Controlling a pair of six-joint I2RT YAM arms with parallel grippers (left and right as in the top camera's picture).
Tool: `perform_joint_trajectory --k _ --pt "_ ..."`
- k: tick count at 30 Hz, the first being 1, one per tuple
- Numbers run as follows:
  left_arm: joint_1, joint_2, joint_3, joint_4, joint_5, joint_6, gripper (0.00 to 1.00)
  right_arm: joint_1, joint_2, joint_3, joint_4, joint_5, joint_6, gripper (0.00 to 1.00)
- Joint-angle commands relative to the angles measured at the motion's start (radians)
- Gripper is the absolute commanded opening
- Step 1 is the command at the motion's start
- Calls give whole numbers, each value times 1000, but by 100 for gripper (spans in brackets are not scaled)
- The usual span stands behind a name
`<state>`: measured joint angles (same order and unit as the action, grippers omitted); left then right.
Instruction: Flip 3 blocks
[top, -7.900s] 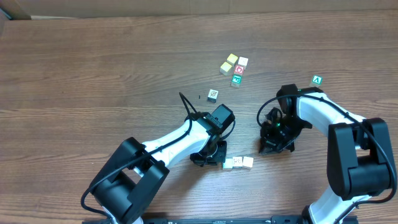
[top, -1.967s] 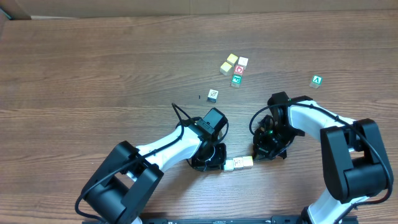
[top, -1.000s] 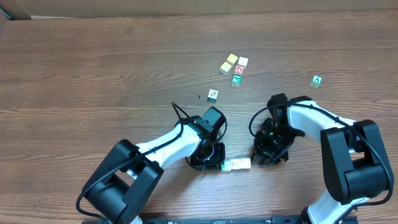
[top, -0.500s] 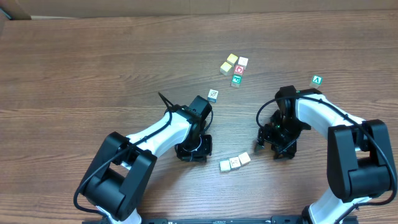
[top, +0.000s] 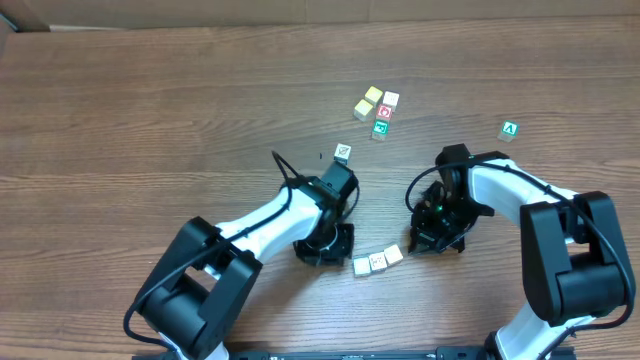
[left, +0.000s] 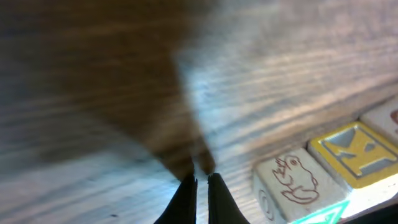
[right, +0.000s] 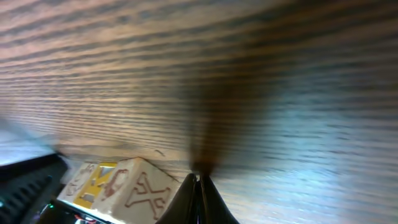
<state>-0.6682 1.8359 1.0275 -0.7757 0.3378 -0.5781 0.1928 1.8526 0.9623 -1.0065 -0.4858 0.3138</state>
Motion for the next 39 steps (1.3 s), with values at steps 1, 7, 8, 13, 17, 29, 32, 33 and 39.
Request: perform_joint_trajectory --k 1,7,8,13,17,29,32,33,39 --pt "-27 41 -11 -6 -25 -36 4 10 8 -13 35 -6 -2 4" --pt "-26 42 -11 -1 -27 -40 4 10 8 -13 43 -11 2 4" --pt "-26 42 -11 4 -27 -40 4 10 8 -13 34 -16 2 4" --pt "-26 42 -11 33 -27 -55 4 18 8 -14 7 -41 1 4" --pt "-26 42 -11 45 -26 -59 4 40 8 -14 13 -40 2 4" --pt "-26 42 -11 46 -27 -58 4 114 8 -14 14 -40 41 4" --pt "-26 42 -11 47 -38 -58 4 116 8 -14 18 -35 51 4" --pt "-26 42 -11 45 -54 -58 4 116 8 -14 25 -26 54 4" --pt "21 42 -11 -14 -174 -67 4 97 8 -14 61 64 62 40"
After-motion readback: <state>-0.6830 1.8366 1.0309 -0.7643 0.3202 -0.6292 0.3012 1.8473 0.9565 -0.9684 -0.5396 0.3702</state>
